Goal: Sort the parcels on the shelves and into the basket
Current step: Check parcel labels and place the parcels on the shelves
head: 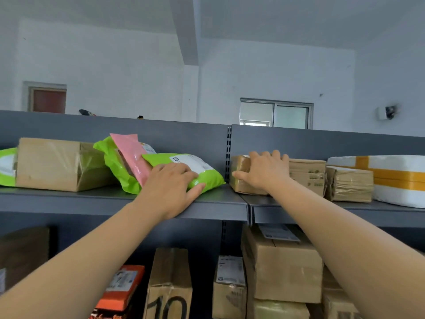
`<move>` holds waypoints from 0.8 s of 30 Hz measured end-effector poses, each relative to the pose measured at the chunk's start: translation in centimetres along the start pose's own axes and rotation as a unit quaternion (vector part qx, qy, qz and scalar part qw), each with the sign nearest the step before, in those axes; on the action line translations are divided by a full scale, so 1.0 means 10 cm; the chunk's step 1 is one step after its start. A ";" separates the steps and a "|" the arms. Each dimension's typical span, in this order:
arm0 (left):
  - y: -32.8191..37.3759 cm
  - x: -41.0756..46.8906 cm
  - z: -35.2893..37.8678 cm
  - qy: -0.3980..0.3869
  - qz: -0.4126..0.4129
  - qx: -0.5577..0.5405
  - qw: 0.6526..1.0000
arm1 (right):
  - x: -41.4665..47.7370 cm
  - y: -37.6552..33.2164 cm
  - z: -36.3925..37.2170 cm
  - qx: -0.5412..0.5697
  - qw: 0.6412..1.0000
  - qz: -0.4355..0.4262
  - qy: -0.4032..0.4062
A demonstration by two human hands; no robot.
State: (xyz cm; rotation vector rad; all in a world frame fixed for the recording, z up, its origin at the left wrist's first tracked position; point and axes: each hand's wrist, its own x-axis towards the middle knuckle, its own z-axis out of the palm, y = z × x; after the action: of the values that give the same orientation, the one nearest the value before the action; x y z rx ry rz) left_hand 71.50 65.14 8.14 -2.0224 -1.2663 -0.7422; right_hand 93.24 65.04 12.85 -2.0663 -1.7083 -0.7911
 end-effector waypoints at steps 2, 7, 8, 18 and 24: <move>-0.01 -0.01 0.03 0.004 -0.005 -0.014 1.000 | 0.02 -0.05 -0.01 -0.003 1.000 0.019 -0.005; -0.02 -0.02 0.07 0.012 -0.010 -0.021 1.000 | 0.06 -0.17 -0.04 -0.012 0.999 0.021 0.036; -0.02 -0.02 0.08 0.016 -0.009 -0.021 1.000 | 0.05 -0.18 -0.02 -0.017 0.999 0.009 0.048; -0.03 0.00 0.13 0.012 -0.010 -0.017 1.000 | -0.09 -0.18 -0.02 0.051 0.991 0.005 0.121; -0.04 0.00 0.13 0.020 -0.011 -0.027 0.999 | -0.07 -0.12 0.00 0.125 0.984 -0.012 0.123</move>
State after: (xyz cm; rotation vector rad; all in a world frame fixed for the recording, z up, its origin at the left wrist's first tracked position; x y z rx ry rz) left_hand 71.32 66.24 7.39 -2.0290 -1.2614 -0.8314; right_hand 91.98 64.73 12.31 -1.7087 -1.6067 -0.7609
